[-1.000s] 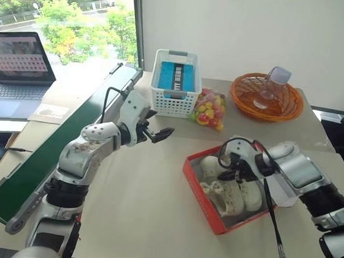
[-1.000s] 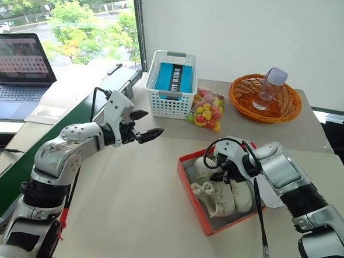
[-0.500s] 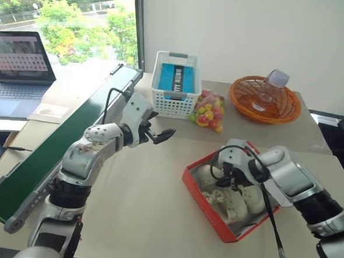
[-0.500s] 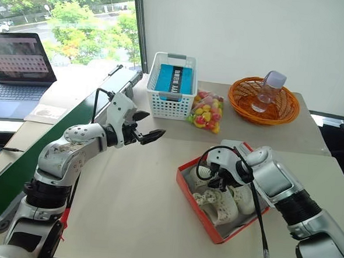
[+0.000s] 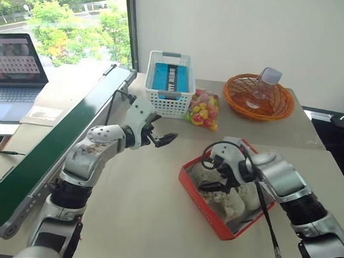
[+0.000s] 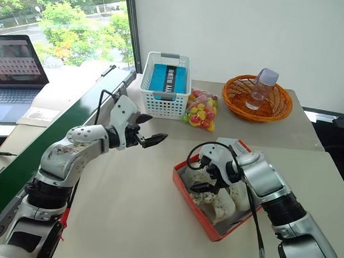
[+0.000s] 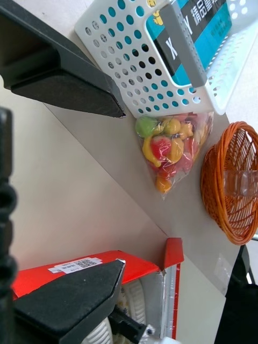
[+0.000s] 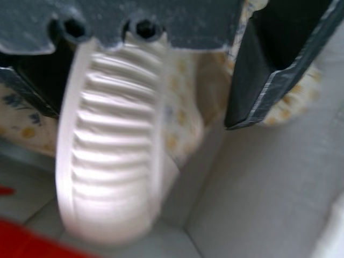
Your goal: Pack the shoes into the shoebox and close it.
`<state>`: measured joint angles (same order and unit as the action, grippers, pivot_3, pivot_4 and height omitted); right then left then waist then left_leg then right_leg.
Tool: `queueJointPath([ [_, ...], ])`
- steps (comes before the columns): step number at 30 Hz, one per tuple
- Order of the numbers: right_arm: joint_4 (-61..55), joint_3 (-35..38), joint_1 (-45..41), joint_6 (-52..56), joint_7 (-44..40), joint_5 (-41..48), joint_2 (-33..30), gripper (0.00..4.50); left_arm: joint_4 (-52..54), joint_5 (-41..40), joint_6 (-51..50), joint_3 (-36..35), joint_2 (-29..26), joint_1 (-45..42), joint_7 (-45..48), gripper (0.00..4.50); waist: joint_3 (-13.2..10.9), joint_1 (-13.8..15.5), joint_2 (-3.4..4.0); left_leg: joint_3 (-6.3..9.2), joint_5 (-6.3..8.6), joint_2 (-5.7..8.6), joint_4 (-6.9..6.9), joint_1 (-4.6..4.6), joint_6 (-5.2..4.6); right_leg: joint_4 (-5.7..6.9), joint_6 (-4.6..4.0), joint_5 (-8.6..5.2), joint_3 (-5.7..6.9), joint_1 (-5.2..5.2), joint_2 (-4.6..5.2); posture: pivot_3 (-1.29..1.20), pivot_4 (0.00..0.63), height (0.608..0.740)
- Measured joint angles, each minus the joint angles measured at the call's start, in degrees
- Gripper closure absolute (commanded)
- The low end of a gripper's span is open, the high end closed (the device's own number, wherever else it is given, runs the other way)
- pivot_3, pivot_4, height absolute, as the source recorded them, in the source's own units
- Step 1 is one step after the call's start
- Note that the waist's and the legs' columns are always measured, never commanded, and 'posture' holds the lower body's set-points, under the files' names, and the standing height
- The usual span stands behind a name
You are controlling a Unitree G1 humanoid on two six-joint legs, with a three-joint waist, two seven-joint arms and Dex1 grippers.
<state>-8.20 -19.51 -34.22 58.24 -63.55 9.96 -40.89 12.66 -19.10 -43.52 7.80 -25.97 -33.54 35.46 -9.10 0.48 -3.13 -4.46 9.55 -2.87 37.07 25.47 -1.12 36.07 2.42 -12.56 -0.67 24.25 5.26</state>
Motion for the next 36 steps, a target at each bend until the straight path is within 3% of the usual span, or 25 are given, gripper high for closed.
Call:
queueJointPath([
  [10,-10.61,11.01,-3.81,13.43,1.90,10.88,-3.96,0.01,-2.03,0.37,2.47,2.23,0.46,-2.83,3.88,0.00,-0.01,0.14,0.02,0.01,0.00,0.00,-0.02,0.04,0.00,-0.04,-0.01,-0.02,-0.01,0.02,0.02,0.00,0.150,0.740],
  [15,-14.47,18.29,-2.26,15.40,2.42,15.69,-9.87,0.01,-2.68,0.67,3.52,3.06,0.18,-3.25,7.04,0.00,-0.01,0.35,0.03,0.03,0.01,0.02,-0.02,0.08,0.00,-0.08,0.00,-0.04,0.01,0.02,0.04,0.00,0.150,0.740],
  [18,-18.03,28.07,3.84,20.40,2.99,18.52,-14.19,0.77,-3.60,0.56,5.01,5.07,-0.12,-4.26,12.15,0.00,-0.01,0.79,0.03,0.03,0.01,0.04,-0.01,0.13,-0.01,-0.11,0.02,-0.05,0.01,0.04,0.06,0.00,0.150,0.740],
  [22,-25.26,43.99,10.69,29.01,3.32,22.00,-18.39,2.12,-7.33,0.65,7.76,8.14,1.31,-6.88,17.84,0.00,-0.01,1.05,0.18,0.04,0.01,0.01,0.00,0.12,-0.01,-0.10,0.00,-0.06,0.01,0.03,0.02,0.00,0.150,0.740],
  [27,-32.82,63.97,31.70,33.76,2.48,22.81,-20.00,3.86,-12.23,0.78,11.28,9.96,3.33,-10.77,23.13,0.00,0.03,1.16,0.24,0.06,0.01,0.07,0.02,0.12,-0.02,-0.11,0.06,-0.09,0.00,-0.03,0.04,0.00,0.150,0.740],
  [29,-35.46,73.54,41.30,33.83,2.18,22.75,-17.32,4.46,-14.02,0.80,12.71,10.47,3.81,-11.87,25.41,0.00,0.05,1.51,0.28,0.09,0.01,0.07,0.03,0.11,-0.02,-0.10,0.08,-0.10,0.01,-0.05,0.02,0.00,0.150,0.740],
  [32,-37.88,80.58,48.06,33.38,2.44,22.74,-12.11,4.46,-15.00,0.87,13.78,11.14,4.14,-12.74,27.52,0.00,0.12,1.27,0.39,0.14,0.01,0.07,0.09,0.05,-0.03,-0.10,0.22,-0.18,0.01,-0.12,-0.01,0.00,0.150,0.740],
  [34,-39.91,83.07,52.49,31.84,3.30,22.95,-2.82,4.46,-15.28,1.22,15.02,11.30,3.95,-13.55,28.81,0.00,0.17,1.24,0.41,0.29,0.01,0.05,0.14,0.05,-0.02,-0.09,0.42,-0.37,0.05,-0.14,-0.06,0.00,0.150,0.740],
  [36,-40.06,83.06,54.95,29.37,4.50,22.86,1.56,4.46,-15.59,1.33,15.17,11.34,3.80,-13.88,29.13,0.00,0.33,0.84,0.81,0.28,0.02,0.14,0.16,0.05,-0.04,-0.10,0.38,-0.40,-0.15,-0.10,0.05,0.00,0.150,0.740],
])
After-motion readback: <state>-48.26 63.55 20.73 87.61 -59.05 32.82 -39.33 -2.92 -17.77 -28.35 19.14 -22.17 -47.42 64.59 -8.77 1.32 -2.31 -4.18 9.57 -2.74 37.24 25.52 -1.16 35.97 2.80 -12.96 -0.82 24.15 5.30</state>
